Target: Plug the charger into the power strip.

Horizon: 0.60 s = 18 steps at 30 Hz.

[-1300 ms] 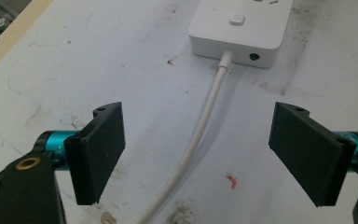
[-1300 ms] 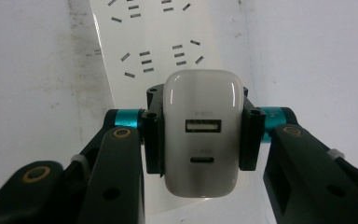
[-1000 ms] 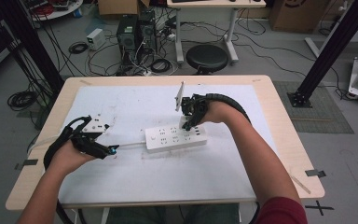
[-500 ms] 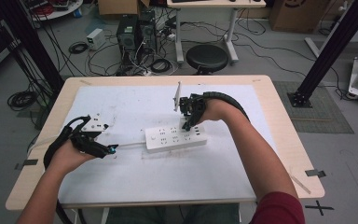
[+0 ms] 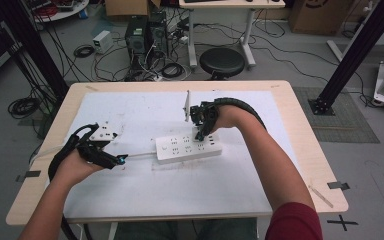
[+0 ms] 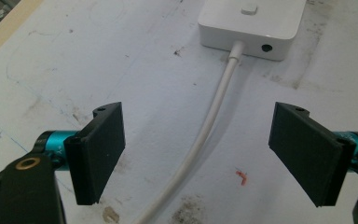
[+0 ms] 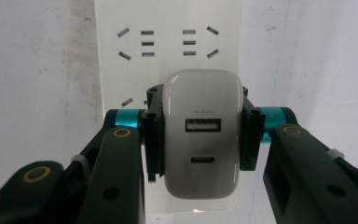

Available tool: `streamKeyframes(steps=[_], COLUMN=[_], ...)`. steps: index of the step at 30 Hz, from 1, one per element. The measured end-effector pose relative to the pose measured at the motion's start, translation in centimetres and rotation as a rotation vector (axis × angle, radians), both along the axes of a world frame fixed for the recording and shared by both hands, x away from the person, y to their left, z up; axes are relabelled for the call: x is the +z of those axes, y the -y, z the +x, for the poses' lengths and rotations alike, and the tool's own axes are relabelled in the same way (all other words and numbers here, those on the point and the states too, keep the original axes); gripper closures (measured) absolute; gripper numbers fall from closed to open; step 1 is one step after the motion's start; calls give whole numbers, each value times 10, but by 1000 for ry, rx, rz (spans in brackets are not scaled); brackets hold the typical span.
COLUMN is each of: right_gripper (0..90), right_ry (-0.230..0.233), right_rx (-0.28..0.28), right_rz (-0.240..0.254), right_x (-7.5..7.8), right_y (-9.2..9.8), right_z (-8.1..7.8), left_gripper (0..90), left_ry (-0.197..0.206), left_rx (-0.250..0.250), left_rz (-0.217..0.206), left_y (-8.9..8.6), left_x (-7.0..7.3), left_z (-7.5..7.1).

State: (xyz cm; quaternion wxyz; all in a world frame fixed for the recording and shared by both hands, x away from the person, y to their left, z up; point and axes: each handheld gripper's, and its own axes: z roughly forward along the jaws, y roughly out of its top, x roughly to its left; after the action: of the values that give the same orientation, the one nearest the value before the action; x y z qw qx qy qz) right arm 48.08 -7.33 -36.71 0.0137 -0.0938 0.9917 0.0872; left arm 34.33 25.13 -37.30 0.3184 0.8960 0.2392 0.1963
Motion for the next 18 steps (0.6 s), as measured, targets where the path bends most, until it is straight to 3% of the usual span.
streamKeyframes(steps=[8,18], right_gripper=[638,636], right_ry=[-38,-40], right_rx=[-28,-44], right_rz=[2,6], right_x=[-2,-5], right_y=[1,1], right_z=[6,5], left_gripper=[185,184], left_ry=[1,8], left_rx=[2,4], left_rz=[3,-7], left_y=[0,3], left_x=[0,2], left_z=[1,0])
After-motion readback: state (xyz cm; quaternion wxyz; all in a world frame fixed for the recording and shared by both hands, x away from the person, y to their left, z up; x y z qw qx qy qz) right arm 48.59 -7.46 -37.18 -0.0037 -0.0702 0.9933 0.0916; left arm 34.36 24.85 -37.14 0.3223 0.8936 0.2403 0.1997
